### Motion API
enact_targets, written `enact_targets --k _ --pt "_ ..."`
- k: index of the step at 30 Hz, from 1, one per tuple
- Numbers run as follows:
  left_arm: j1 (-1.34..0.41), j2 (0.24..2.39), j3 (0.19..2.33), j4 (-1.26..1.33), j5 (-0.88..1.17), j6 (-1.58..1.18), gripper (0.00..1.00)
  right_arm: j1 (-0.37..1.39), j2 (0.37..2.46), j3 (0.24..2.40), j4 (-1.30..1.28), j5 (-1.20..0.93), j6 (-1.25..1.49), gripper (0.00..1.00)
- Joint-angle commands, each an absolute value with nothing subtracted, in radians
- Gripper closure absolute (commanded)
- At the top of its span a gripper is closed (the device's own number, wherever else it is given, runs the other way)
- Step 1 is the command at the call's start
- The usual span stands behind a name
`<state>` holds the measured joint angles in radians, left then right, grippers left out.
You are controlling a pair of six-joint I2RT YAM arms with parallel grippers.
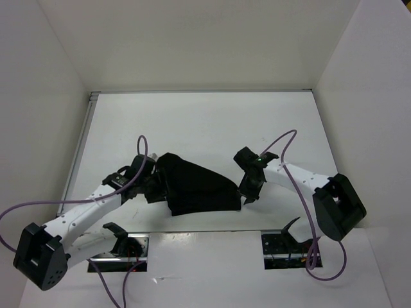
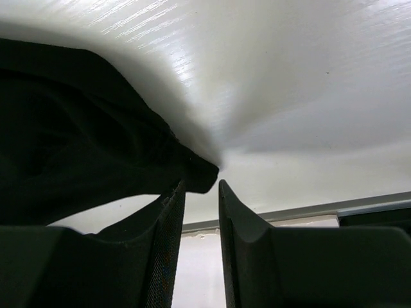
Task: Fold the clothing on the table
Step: Flatten the skirt out
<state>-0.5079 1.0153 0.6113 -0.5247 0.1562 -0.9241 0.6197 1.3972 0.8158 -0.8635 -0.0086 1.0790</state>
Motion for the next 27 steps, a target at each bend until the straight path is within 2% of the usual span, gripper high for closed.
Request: enact_targets --k 1,9,27 --pt "-0.517 0.996 0.577 -0.549 0.179 -0.962 0.39 0.637 1.443 0.807 -0.807 -0.038 1.065 0.67" --pt "-0.517 1.089 0.548 -0.517 0.181 -0.962 0.39 0.655 1.534 0.816 -0.765 -0.048 1.037 0.63" --pt "-0.545 1.199 0.431 -0.402 0.212 -0.971 0.40 0.655 1.586 0.854 -0.764 -0.026 1.028 0.63"
